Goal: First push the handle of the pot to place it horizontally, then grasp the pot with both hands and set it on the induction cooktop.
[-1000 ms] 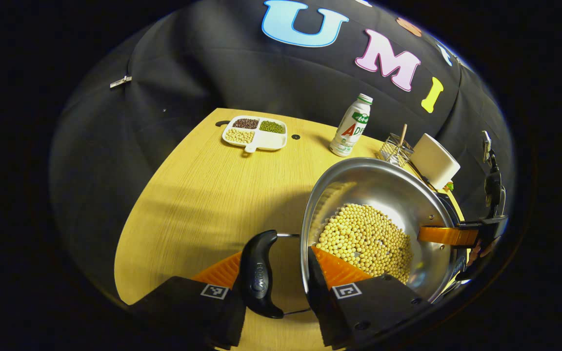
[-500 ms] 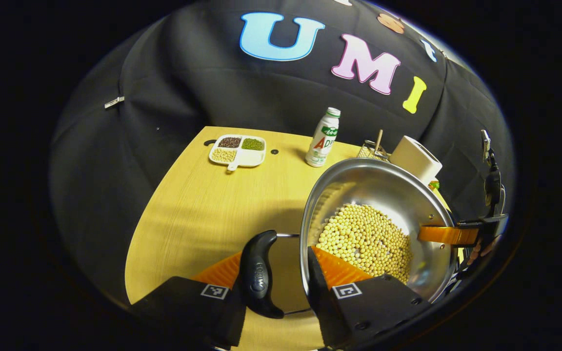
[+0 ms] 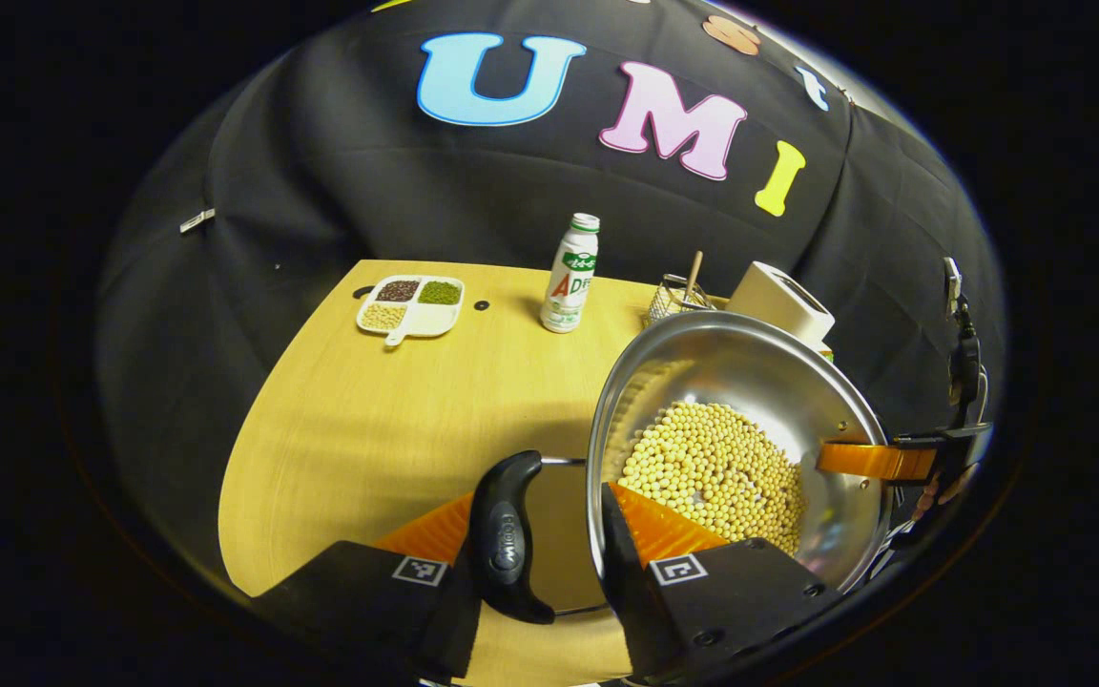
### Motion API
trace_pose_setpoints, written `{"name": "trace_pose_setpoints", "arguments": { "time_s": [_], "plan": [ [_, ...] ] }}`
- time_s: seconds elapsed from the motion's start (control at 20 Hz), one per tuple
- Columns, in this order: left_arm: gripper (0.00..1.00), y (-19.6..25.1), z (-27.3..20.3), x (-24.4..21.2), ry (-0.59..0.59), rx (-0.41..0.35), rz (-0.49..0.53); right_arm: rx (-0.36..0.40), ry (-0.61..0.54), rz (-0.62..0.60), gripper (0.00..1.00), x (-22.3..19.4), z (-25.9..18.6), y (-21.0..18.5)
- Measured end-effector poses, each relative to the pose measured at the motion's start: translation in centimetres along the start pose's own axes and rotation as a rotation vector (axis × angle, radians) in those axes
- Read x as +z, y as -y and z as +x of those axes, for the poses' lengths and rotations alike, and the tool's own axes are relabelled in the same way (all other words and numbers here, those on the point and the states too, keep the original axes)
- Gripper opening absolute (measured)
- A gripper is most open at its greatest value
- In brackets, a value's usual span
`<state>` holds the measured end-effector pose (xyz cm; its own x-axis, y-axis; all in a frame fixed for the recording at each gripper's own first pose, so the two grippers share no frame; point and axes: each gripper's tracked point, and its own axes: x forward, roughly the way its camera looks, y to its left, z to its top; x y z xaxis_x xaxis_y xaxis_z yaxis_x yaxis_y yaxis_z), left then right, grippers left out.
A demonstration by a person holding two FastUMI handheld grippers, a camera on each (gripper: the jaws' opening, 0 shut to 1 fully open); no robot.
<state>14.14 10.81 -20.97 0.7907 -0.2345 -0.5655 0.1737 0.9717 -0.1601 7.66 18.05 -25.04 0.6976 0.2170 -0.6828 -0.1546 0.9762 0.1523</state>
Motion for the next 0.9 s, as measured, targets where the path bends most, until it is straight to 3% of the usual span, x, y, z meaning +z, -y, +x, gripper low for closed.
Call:
{"name": "trace_pose_setpoints", "arguments": {
  "time_s": [0.05,0.2,0.25,0.3,0.35,0.5,0.55,0.6,0.9],
  "plan": [
    [0.62,0.9,0.3,0.1,-0.001,-0.002,-0.004,0.0,-0.001,-0.001,0.6,0.3,0.0,0.8],
    [0.62,3.7,1.4,0.4,0.0,-0.002,-0.002,-0.004,-0.009,0.003,0.56,1.0,-0.2,3.8],
    [0.62,4.7,1.8,0.4,0.0,-0.003,-0.004,-0.004,-0.008,0.003,0.6,1.4,-0.3,4.9],
    [0.62,5.6,2.3,0.3,-0.002,-0.003,-0.01,-0.006,-0.006,0.0,0.56,1.7,-0.4,5.9],
    [0.62,6.6,2.7,0.0,-0.006,-0.005,-0.015,-0.007,-0.008,-0.005,0.6,1.9,-0.3,6.8],
    [0.62,9.5,4.1,-0.6,-0.021,-0.008,-0.031,-0.01,-0.015,-0.011,0.6,2.5,-0.3,9.9],
    [0.62,10.3,4.6,-0.8,-0.025,-0.007,-0.034,-0.011,-0.019,-0.012,0.55,2.6,-0.2,10.8],
    [0.63,11.2,5.1,-0.9,-0.031,-0.007,-0.037,-0.01,-0.025,-0.011,0.6,2.6,-0.3,11.9],
    [0.62,15.5,8.1,-1.1,-0.054,-0.003,-0.042,-0.017,-0.031,-0.009,0.6,3.9,0.5,16.6]
  ]
}}
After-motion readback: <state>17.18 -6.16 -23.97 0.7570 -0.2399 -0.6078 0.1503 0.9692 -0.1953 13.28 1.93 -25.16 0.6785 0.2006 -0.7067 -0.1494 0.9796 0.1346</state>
